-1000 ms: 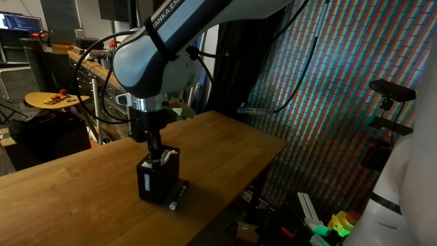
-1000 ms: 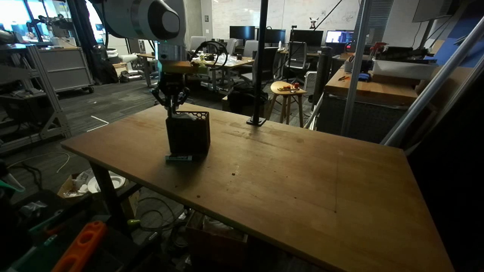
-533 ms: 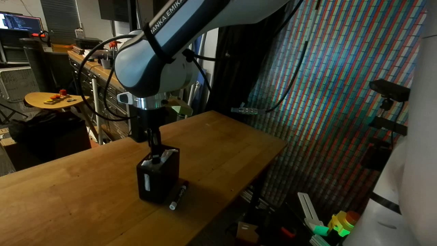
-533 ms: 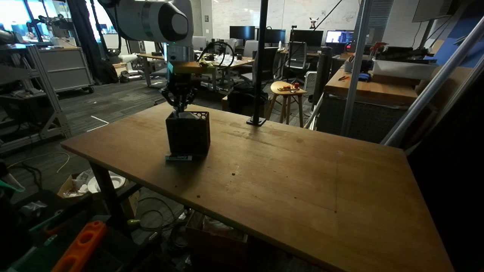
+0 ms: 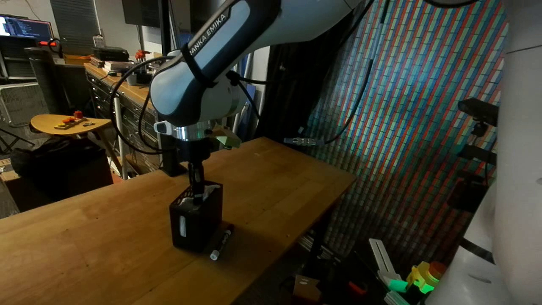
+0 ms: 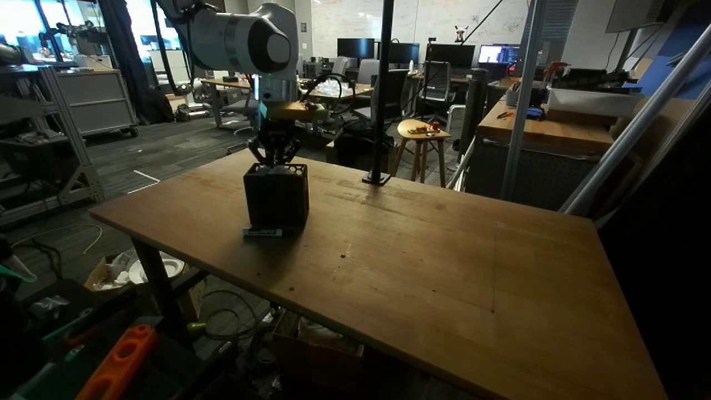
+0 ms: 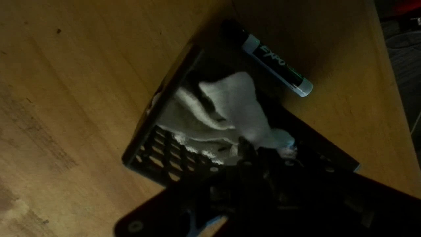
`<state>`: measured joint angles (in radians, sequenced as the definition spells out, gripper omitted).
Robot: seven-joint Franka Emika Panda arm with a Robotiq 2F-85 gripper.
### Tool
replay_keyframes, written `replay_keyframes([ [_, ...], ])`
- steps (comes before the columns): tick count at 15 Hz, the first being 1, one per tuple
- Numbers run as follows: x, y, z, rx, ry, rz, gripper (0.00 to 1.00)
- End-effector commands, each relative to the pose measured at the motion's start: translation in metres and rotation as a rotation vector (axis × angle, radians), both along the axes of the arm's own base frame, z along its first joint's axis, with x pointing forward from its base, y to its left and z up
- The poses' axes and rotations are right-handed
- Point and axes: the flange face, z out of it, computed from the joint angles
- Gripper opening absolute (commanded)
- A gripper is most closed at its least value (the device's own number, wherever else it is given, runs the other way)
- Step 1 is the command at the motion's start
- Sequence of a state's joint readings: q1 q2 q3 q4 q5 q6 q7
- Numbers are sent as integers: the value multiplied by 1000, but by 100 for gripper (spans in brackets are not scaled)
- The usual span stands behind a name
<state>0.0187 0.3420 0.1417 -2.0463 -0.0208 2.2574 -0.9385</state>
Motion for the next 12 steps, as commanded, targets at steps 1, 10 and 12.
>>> replay_keyframes([
  [1, 9, -8, -7, 28, 5, -18, 11],
  [10, 14, 15, -59, 90, 94, -65, 12],
  [12, 14, 22, -67, 111, 107, -69, 12],
])
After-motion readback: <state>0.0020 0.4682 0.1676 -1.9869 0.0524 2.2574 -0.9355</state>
